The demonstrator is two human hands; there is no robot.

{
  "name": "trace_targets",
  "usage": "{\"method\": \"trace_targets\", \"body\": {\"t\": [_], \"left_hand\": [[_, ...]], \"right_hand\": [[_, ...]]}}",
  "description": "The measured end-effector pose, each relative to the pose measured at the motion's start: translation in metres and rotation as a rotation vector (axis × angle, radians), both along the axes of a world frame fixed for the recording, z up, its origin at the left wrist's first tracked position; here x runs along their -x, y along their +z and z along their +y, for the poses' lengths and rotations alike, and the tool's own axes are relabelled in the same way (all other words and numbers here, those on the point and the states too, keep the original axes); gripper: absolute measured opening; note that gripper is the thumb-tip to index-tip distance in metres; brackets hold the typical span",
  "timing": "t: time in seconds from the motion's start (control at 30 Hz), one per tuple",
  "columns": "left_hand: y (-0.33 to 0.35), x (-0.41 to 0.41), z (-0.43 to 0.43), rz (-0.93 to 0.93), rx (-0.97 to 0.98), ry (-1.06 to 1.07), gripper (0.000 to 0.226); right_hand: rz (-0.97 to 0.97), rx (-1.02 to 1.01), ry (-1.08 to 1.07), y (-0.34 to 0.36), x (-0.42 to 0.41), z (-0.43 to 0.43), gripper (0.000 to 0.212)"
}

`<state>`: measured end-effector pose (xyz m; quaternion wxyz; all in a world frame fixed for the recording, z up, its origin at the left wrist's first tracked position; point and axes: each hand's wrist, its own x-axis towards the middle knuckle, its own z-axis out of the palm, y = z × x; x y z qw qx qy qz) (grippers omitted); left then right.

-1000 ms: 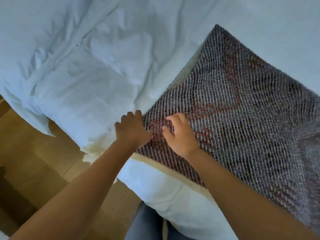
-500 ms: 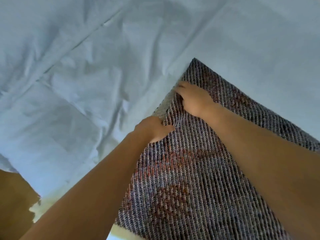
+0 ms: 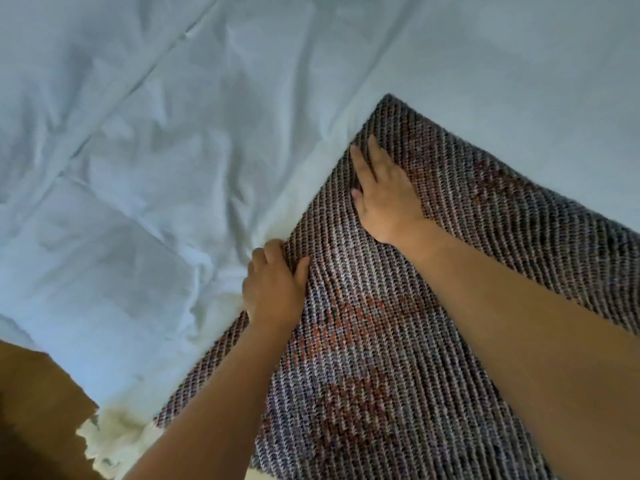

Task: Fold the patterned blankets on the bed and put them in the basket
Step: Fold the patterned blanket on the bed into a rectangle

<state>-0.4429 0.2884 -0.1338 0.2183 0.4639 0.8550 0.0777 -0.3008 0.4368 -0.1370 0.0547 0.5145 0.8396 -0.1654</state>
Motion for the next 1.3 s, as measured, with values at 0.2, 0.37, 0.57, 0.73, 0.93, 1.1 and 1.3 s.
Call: {"method": "trace_targets", "body": {"t": [0.2, 0.37, 0.57, 0.73, 0.93, 1.1, 1.3], "left_hand": [[0.004, -0.012, -0.052, 0.175, -0.059, -0.524, 0.062], [-0.017, 0.028, -0.098, 0.147, 0.207, -0.353, 0.074], [-0.007, 0.008, -0.105, 0.242, 0.107, -0.447, 0.070], [-0.011, -0.028, -0.159, 0.184, 0.070, -0.758, 0.061], [-0.015, 0.011, -0.172, 0.241, 0.198, -0.537, 0.082], [0.012, -0.059, -0.179, 0.219, 0.081, -0.699, 0.074], [0.035, -0.227, -0.199, 0.018, 0.026, -1.147, 0.062]], "right_hand": [[0.112, -0.053, -0.120, 0.002, -0.017, -0.078, 0.066], [-0.082, -0.007, -0.312, -0.005, -0.058, -0.176, 0.068], [-0.115, 0.004, -0.650, 0.001, -0.058, -0.252, 0.073], [-0.037, 0.010, -0.461, -0.006, -0.026, -0.310, 0.065], [-0.133, 0.067, -0.606, -0.004, -0.101, -0.347, 0.065], [0.143, 0.099, -0.587, 0.015, -0.146, -0.366, 0.058], [0.203, 0.063, -1.109, 0.028, -0.257, -0.420, 0.054]]}}
